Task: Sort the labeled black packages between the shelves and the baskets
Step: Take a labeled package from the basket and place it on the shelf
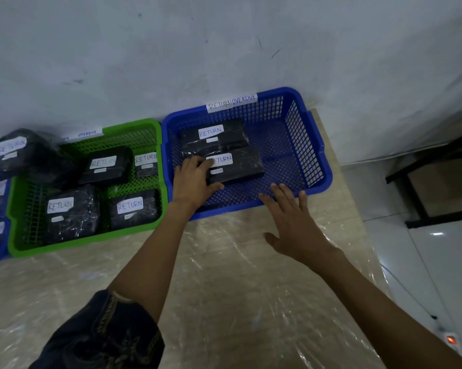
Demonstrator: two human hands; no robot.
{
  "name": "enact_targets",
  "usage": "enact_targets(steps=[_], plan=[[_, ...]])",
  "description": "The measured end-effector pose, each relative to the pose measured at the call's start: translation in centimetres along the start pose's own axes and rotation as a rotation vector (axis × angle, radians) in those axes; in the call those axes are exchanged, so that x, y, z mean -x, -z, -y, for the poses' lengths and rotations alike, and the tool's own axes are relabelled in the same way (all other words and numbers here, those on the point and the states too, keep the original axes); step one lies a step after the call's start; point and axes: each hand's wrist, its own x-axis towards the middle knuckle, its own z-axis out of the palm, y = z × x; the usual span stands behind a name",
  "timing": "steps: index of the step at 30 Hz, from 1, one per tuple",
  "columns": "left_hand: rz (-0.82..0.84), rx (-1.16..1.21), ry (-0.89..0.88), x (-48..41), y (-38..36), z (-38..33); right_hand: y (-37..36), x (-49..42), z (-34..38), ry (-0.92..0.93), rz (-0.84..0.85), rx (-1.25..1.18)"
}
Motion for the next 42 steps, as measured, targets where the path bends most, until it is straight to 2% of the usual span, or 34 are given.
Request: enact_targets(steps=[7,10,13,18,24,32,37,42], plan=[[-0.043,0.037,-0.064,1.3,1.5,-0.2,1.3,0.4,0.4,-0.009,0.095,0.031],[-0.066,0.118,-0.100,3.0,3.3,-0.6,2.4,1.2,1.2,0.009,0.103,0.007],[-0.048,0.226,-0.052,5.6,5.6,-1.0,3.1,3.0,2.3,0.055,0.088,-0.002],[-0.023,0.321,0.007,13.6,9.2,-1.2,3.9,7.6,4.6,0.112,0.057,-0.039],[-0.058,0.345,0.040,28.1,10.3,-1.0,2.9,14.6,8.7,0.149,0.040,-0.068],[-0.058,0.408,0.185,44.5,10.6,2.1,0.5,22.3,18.8,0.256,0.093,-0.092],[-0.112,0.409,0.235,53.0,11.9,7.1,-2.7,26.4,27.0,0.339,0.127,-0.032],[-0.166,0.493,0.246,63.4,12.5,14.0,-7.4,31.0,36.5,0.387,0.063,-0.018]])
